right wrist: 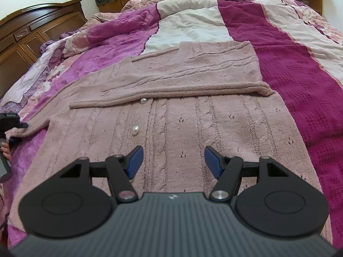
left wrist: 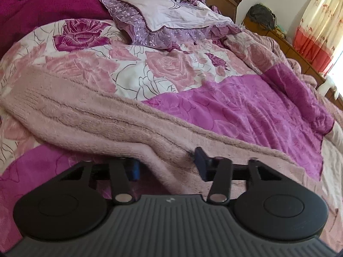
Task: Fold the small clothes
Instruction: 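Close the left gripper on the sleeve cuff, then carry the sleeve across the cardigan body and open the left gripper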
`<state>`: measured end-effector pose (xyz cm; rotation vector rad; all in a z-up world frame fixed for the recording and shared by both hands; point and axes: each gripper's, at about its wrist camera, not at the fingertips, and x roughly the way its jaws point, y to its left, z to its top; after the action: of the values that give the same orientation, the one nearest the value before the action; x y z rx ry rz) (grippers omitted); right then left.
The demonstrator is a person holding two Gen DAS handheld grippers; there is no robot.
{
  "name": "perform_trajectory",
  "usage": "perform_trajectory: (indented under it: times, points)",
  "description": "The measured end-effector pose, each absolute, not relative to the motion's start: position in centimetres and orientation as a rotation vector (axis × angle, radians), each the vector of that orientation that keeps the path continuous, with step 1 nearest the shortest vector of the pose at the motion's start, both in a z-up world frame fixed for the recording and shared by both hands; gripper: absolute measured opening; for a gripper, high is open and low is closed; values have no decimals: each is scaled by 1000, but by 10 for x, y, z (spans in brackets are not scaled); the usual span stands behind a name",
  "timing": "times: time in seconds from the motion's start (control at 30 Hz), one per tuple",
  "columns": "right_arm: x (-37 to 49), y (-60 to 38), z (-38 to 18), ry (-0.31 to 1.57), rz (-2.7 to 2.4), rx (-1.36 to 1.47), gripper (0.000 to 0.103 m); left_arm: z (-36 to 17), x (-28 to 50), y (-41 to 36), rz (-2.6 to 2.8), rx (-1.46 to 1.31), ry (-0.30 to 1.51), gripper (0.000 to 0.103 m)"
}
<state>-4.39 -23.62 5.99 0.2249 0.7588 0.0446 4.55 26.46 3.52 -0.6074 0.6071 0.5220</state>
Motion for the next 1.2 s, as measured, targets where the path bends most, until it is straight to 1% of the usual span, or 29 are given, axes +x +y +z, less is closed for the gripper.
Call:
perform_trajectory:
  times: [0.23, 0.4, 0.5, 0.83, 1.2]
  points:
    - [-45, -237, 60, 760, 40, 230, 65, 37, 43, 264, 504, -557, 605, 39]
    - [-45, -237, 61, 754, 39, 229, 65, 43, 40, 263, 478, -538, 588, 19]
    - [-46, -238, 60, 750, 37, 235, 65, 53, 35, 260, 453, -523, 554, 14]
    - [-48, -243, 59, 757, 18, 254, 65, 106, 28, 224, 306, -460, 412, 13]
    - [-52, -252, 58, 746, 8, 289, 65, 158, 42, 149, 132, -367, 339, 13]
